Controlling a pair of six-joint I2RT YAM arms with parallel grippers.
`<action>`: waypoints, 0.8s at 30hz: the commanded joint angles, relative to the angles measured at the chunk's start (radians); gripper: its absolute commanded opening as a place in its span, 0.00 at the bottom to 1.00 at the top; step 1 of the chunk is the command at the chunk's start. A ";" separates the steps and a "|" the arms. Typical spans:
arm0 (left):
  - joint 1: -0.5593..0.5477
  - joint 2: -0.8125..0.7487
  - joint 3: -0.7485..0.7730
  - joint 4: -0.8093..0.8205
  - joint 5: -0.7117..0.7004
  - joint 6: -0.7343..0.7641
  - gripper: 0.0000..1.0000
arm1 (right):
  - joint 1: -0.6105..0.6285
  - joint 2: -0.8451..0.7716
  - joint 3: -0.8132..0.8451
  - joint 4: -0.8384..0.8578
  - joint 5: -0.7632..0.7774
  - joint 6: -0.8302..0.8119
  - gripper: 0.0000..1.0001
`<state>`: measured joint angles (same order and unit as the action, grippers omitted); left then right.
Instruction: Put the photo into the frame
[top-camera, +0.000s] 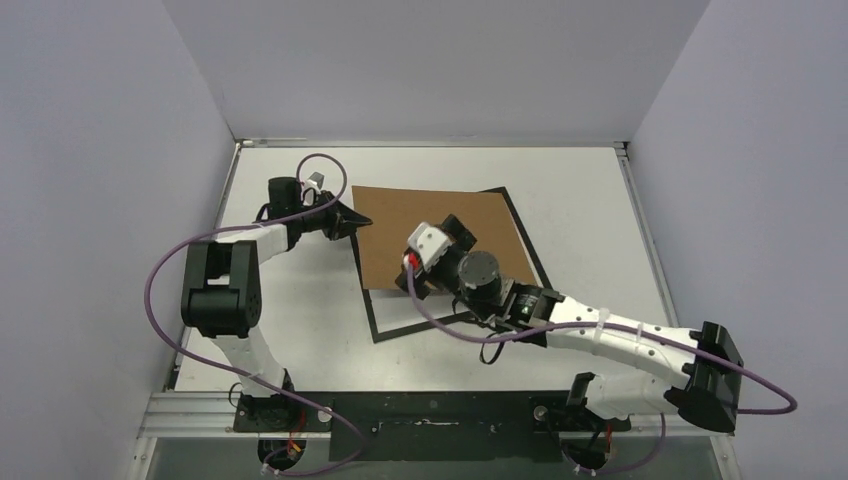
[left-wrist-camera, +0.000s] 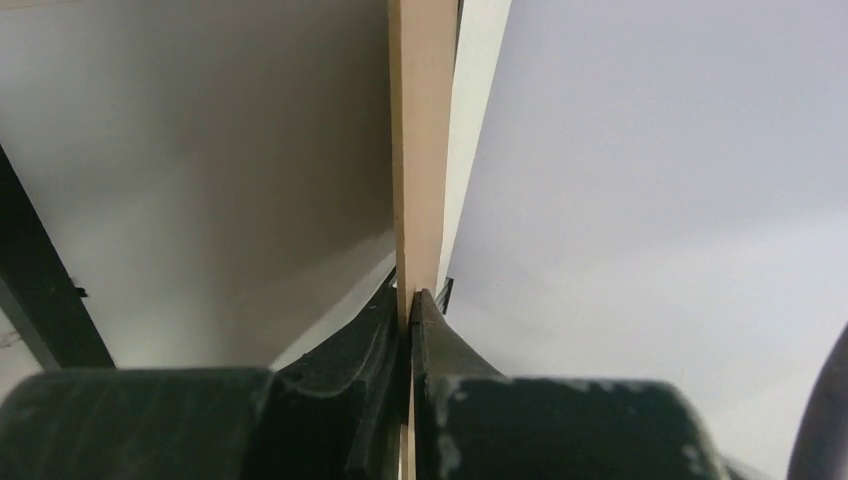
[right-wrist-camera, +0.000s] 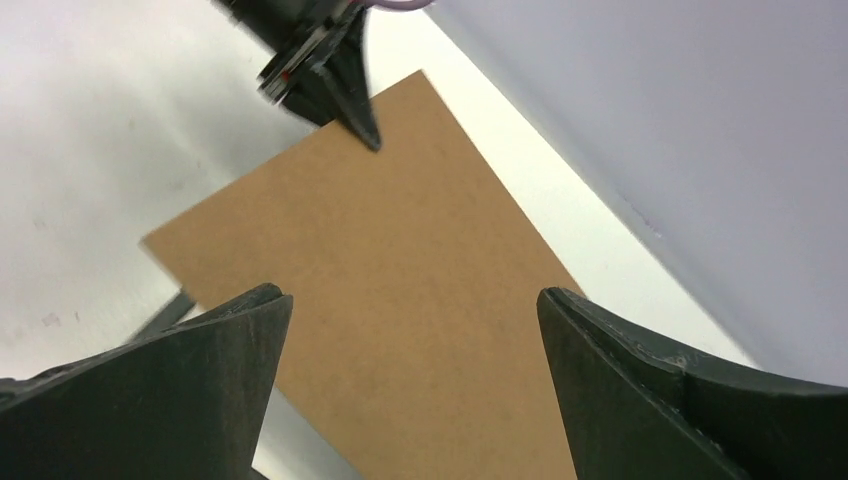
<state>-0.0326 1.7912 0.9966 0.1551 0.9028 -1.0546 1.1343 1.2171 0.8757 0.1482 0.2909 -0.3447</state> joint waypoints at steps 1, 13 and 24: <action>0.016 0.031 0.092 -0.085 0.064 0.092 0.00 | -0.157 -0.001 0.151 -0.264 -0.088 0.349 1.00; 0.062 0.053 0.159 -0.142 0.116 0.078 0.00 | -0.917 0.231 0.252 -0.536 -0.563 0.983 0.99; 0.062 0.027 0.142 -0.133 0.142 -0.027 0.00 | -1.129 0.349 0.082 -0.417 -0.788 1.132 0.99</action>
<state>0.0223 1.8481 1.1137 0.0124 1.0016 -0.9913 0.0669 1.5711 1.0084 -0.3649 -0.3641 0.6773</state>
